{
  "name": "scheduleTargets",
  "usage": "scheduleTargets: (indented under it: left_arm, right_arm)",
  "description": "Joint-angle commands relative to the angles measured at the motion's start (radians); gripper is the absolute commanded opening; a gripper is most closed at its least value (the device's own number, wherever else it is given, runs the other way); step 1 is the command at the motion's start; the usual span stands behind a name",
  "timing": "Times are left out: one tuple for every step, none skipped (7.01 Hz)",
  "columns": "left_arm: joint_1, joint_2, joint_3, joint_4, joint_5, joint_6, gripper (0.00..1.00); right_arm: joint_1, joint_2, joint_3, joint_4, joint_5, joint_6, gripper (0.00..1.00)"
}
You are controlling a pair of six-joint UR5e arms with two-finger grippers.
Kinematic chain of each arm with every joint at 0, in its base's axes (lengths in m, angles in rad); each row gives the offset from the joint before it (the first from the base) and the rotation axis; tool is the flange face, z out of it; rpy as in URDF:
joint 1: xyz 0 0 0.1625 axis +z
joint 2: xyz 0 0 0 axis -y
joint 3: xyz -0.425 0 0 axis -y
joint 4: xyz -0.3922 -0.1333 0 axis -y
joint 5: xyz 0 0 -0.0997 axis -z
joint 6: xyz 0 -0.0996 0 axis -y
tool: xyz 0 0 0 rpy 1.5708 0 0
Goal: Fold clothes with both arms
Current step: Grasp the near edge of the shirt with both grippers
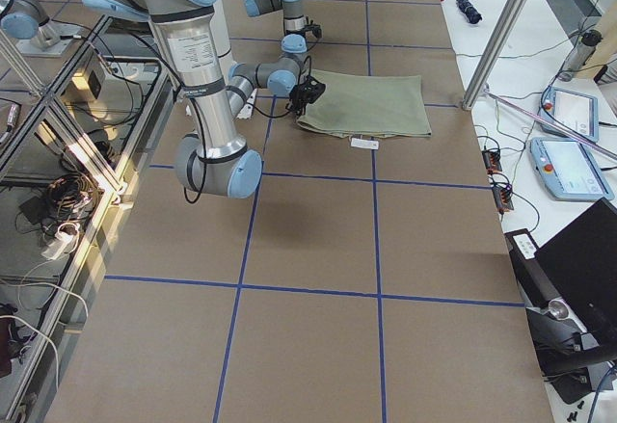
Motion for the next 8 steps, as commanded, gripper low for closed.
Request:
scheduleTargets:
  left_arm:
    - [0.082,0.048,-0.101,0.004,0.019,-0.015,0.0]
    - [0.119,0.082,-0.156,0.007,0.028,-0.024,0.0]
    - [0.148,0.097,-0.215,0.065,0.028,-0.036,0.0]
    - [0.153,0.094,-0.279,0.144,0.025,-0.036,0.0]
    - [0.151,0.081,-0.31,0.188,0.015,-0.035,0.0]
    - [0.131,0.05,-0.292,0.213,0.02,-0.024,0.0]
    - [0.06,0.033,-0.275,0.213,0.016,-0.012,0.0]
    - [-0.014,-0.004,-0.235,0.216,0.013,0.038,0.0]
  right_arm:
    - [-0.019,-0.063,0.149,-0.001,0.031,-0.003,0.0]
    - [-0.048,-0.109,0.238,-0.001,0.046,-0.001,0.0]
    - [-0.066,-0.148,0.298,-0.001,0.057,-0.001,0.0]
    - [-0.071,-0.143,0.299,-0.001,0.056,-0.001,0.0]
    - [-0.077,-0.123,0.287,0.0,0.054,-0.003,0.0]
    - [-0.042,-0.094,0.276,0.0,0.05,-0.009,0.0]
    - [0.01,-0.065,0.253,0.004,0.042,-0.012,0.0]
    - [0.077,-0.025,0.215,0.005,0.04,-0.016,0.0]
